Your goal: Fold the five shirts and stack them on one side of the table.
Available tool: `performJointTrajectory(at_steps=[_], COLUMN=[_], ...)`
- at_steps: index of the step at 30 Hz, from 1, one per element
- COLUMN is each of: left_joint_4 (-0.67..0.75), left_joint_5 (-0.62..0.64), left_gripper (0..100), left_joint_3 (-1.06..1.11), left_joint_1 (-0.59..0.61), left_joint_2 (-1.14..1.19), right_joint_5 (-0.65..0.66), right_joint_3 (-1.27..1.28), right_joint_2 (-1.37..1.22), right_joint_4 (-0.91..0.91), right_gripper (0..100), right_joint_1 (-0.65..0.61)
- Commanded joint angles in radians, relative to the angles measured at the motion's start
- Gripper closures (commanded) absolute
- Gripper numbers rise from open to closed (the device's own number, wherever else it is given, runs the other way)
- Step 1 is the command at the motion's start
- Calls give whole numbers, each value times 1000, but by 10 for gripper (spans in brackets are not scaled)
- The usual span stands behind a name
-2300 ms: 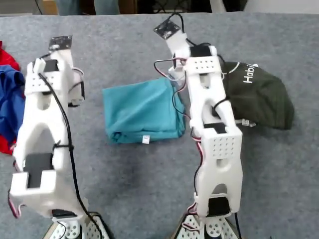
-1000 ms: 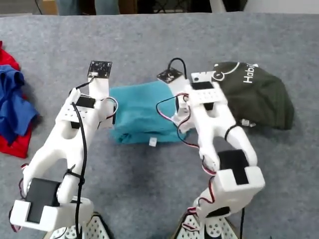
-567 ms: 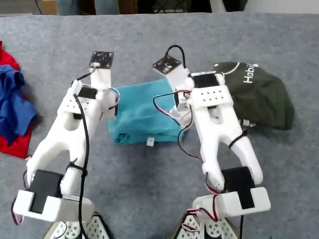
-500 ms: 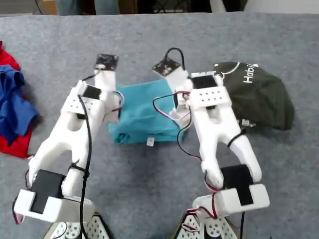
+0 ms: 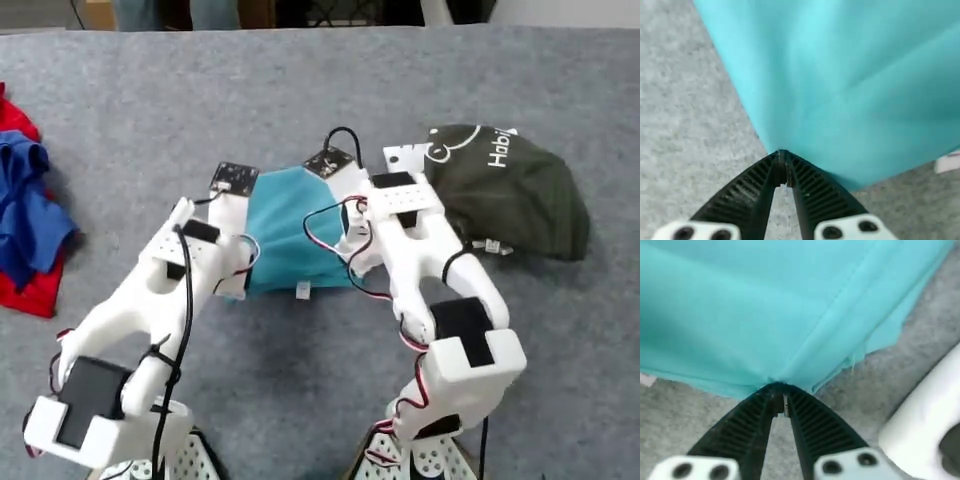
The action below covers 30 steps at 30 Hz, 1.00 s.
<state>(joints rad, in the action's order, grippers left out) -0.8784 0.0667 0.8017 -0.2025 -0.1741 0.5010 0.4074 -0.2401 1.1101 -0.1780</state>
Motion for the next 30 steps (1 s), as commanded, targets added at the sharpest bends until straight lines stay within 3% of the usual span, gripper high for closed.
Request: performJointTrajectory(at_steps=[1,4,11,15,22,30], left_joint_4=[43,18,-258,-288,-107,72], left_joint_5=[3,3,3,11,12,12], left_gripper=[971,971,971,971,971,971], left_joint_3=[13,-42,-314,-331,-139,-38], left_joint_1=[-1,8,105,31,-41,-41], left_joint_2=[-37,-38,-138,-181,-95,89], right_joint_5=[-5,-5,3,3,-3,-6], right_joint_3=[-21,-48,-165,-216,-259,-128], right_joint_2=[-48,-41,24,120,186,68], right_joint_4=[-14,5,249,287,292,132], right_gripper=[984,984,984,984,984,984], right_joint_1=[8,8,8,3,-2,-2])
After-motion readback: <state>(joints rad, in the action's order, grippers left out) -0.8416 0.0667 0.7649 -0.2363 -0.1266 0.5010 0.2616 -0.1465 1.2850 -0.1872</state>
